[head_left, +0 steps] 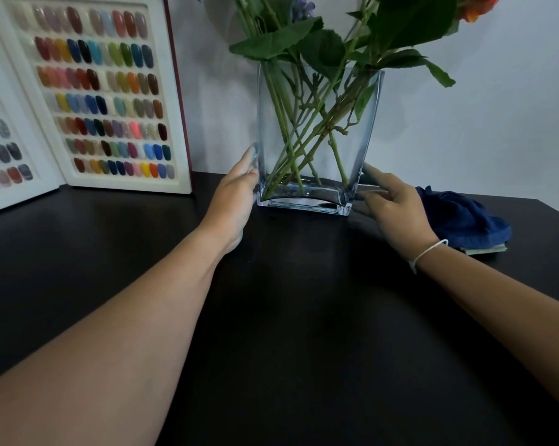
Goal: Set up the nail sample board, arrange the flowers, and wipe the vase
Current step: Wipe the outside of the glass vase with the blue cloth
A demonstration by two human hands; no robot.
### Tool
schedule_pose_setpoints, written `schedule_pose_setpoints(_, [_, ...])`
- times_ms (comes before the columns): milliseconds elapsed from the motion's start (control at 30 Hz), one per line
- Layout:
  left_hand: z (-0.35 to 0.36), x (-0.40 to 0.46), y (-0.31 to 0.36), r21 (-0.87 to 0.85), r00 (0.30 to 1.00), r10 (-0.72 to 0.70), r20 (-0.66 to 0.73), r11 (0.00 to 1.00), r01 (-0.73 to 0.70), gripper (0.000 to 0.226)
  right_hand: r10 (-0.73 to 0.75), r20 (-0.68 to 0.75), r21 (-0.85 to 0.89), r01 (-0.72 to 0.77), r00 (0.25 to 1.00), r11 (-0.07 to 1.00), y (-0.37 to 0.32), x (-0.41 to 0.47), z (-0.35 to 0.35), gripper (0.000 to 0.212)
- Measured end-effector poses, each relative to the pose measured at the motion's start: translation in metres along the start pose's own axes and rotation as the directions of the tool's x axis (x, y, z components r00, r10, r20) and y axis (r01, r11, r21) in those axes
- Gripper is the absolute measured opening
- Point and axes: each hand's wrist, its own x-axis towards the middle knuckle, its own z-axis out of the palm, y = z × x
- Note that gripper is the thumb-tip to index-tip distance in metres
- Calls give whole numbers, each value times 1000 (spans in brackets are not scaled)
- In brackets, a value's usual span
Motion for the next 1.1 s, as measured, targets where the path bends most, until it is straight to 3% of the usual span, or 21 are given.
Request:
schedule_pose_setpoints(167, [0, 0, 0, -37, 1000, -6, -6, 999, 6, 44, 43, 22, 42, -44, 999, 998, 0, 1, -1, 57])
schedule_pose_setpoints(267, [-1, 0, 1, -44, 1000, -2, -8, 999, 2, 43, 1, -7, -30, -2, 1000, 1000, -1, 0, -3, 52])
schedule_pose_setpoints(367, [-1, 0, 1, -50, 1000, -4, -17, 999, 3, 44, -168, -116, -237, 137, 979, 962, -6, -4, -17, 46])
schedule_pose_setpoints(467, [-2, 0, 1, -59, 1000, -5, -29, 998, 3, 44, -335, -103, -625, 200, 937, 754, -4, -4, -42, 42])
schedule_pose_setpoints(533, [-2, 1, 1, -66, 1000, -6, -29, 998, 4, 44, -201, -45, -805, 84, 979, 588, 4, -1, -59, 44])
schedule_pose_setpoints(633, [-2, 1, 1, -64, 999, -10, -32, 998, 8, 43, 186, -24, -894, -104, 982, 435, 12, 3, -72, 52])
schedule_pose_setpoints(700, [-3, 0, 2, -71, 999, -18, -37, 997, 15, 43, 200, -3, -910, -85, 980, 405, 14, 3, -72, 47])
schedule_pose_setpoints(800, [-4, 0, 3, -80, 999, -23, -41, 997, 20, 41, 63, 42, -877, 7, 997, 480, 14, 2, -71, 40])
schedule_pose_setpoints(933, [-7, 1, 3, -89, 999, -21, -32, 996, 18, 38, -101, 100, -610, 141, 990, 780, -3, -6, -55, 32])
schedule_pose_setpoints(1000, [-10, 1, 3, -89, 1000, -17, -15, 996, 15, 38, -199, 147, -551, 247, 969, 797, -15, -9, -35, 26])
schedule_pose_setpoints(1100, [-11, 1, 4, -110, 999, -38, -13, 993, 36, 38, -299, 286, -542, 411, 911, 733, -27, -12, 0, 21])
